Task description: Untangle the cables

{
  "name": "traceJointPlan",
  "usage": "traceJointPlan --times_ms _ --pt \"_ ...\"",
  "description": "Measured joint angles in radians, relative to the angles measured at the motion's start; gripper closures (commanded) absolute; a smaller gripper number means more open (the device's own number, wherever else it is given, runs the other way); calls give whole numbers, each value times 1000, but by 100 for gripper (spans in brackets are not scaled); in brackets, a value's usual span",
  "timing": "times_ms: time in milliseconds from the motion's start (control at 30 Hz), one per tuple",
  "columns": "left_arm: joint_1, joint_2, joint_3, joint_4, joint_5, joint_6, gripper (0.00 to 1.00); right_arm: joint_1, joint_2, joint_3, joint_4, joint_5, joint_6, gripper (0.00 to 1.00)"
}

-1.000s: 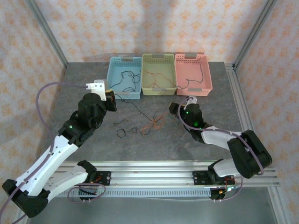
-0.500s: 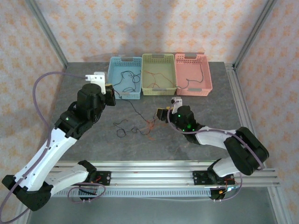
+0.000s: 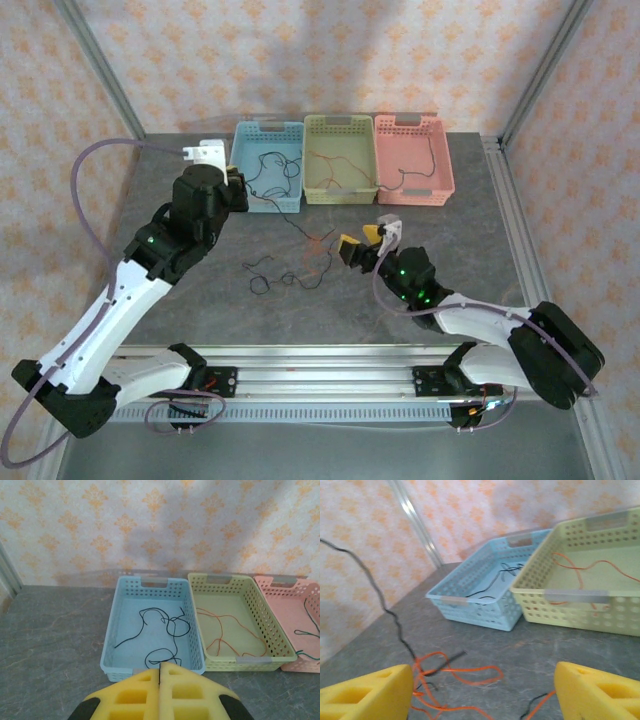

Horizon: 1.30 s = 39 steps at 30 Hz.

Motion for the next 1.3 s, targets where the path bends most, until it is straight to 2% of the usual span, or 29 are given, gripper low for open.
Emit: traceJointPlan --times_ms 333,633,700,767,967,1000,1167,1300 --pt "0 5 0 0 19 -26 100 71 210 12 102 -24 -58 20" --pt "0 -3 0 3 74 -63 100 108 365 81 182 -13 -59 22" --pt "0 -8 0 4 88 -71 100 109 413 89 214 -13 -56 28" --pt "0 -12 0 3 90 -77 100 109 441 95 216 -13 -53 43" --pt "0 -28 0 3 85 -77 100 110 424 98 215 10 -78 97" --pt "0 -30 0 3 82 -77 100 110 408 97 214 23 -83 100" --pt "0 -51 0 2 35 -66 100 106 318 74 214 141 -112 100" --pt "0 -82 0 -4 -8 -44 100 56 265 17 223 232 -95 100"
